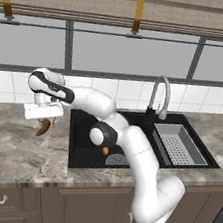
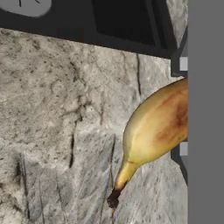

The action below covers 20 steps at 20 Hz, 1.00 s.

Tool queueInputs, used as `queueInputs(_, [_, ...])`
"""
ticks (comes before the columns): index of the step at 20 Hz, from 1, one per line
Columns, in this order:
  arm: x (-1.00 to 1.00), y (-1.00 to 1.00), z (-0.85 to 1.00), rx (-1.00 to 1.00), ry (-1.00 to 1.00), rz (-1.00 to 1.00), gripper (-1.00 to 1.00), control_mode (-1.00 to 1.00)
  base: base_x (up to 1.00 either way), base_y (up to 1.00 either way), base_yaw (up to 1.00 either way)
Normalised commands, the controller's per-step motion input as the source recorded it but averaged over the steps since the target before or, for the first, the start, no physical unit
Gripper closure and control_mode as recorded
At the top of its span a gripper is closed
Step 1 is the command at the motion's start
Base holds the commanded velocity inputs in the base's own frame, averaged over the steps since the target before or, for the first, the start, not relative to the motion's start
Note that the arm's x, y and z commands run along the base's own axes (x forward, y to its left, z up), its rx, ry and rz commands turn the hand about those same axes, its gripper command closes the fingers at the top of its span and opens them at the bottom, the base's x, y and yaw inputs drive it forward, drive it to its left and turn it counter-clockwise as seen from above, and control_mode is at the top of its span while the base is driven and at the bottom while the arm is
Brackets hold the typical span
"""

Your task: There is a mixed pile of frozen fruits and vegetables on the counter. Locate all the frozen vegetables and place the items in a bowl on the counter. Take all the frozen fruits and defrost them in a running sink.

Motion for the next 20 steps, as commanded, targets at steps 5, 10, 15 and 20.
queueInputs(5, [-0.20, -0.90, 0.41, -0.21, 0.16, -0.03, 1.00, -1.00, 0.00, 0.00, 0.00])
queueInputs(10, [-0.16, -0.87, 0.28, -0.24, 0.22, -0.03, 1.00, -1.00, 0.00, 0.00, 0.00])
queueInputs(15, [-0.20, -0.93, 0.23, -0.13, 0.19, -0.04, 1.00, -1.00, 0.00, 0.00, 0.00])
queueInputs(20, [-0.42, -0.99, 0.06, 0.00, 0.11, -0.02, 1.00, -1.00, 0.00, 0.00, 0.00])
